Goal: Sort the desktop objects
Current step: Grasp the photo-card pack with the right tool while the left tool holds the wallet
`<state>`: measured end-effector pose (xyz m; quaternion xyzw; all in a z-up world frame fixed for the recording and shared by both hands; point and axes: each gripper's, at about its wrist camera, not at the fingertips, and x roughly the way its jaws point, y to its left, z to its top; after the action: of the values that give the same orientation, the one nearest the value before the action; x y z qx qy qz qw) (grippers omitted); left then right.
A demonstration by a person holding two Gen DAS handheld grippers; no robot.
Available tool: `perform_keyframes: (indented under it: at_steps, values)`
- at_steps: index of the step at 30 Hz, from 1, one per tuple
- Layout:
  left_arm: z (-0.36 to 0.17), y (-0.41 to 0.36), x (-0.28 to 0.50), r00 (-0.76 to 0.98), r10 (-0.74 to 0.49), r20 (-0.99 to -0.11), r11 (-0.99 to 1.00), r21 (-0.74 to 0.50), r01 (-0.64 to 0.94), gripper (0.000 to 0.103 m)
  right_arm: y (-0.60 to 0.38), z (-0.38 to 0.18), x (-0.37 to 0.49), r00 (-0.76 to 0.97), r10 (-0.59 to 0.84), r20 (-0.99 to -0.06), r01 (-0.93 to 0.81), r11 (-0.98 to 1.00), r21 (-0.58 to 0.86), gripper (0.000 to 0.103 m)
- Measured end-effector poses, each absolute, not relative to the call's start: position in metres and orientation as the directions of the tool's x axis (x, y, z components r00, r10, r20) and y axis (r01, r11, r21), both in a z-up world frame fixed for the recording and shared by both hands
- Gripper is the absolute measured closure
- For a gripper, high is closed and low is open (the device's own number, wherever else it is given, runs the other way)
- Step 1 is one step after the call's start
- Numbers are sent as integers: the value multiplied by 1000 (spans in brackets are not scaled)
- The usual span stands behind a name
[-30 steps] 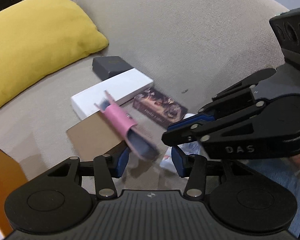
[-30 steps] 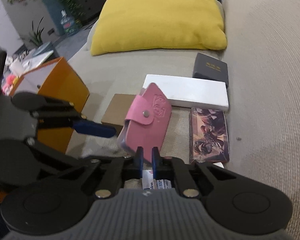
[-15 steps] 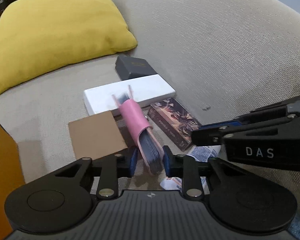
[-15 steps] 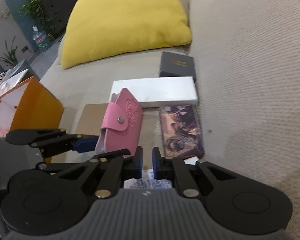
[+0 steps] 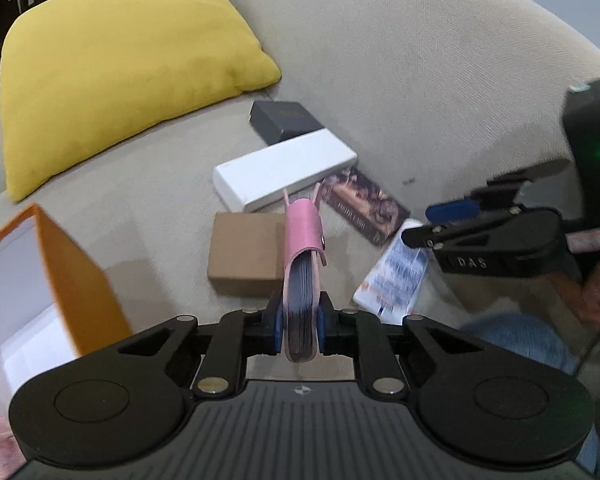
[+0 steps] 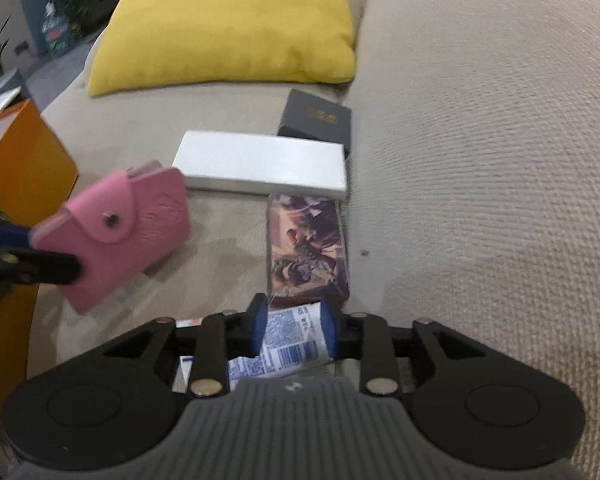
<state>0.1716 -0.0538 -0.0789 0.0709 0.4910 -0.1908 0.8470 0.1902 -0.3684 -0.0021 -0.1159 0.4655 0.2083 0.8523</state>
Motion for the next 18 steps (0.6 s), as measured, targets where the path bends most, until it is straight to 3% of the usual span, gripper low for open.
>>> perform_keyframes:
  at_steps: [7,15,18]
  values:
    - [-75,-42,170,390,-254,-885,919,-95,383,85,-338,-11,199,505,166,-847,-519,843,-144,51]
    - [-83,-37,174,344,-207,-916,919,-62,388,84,-317,-41,220,458,48,-888,-550,800,-241,52]
    - [-87,-37,176,349,-215,-912,923,-72,379,84,-309,-51,216,485,12,-874,-573,759,-308,48]
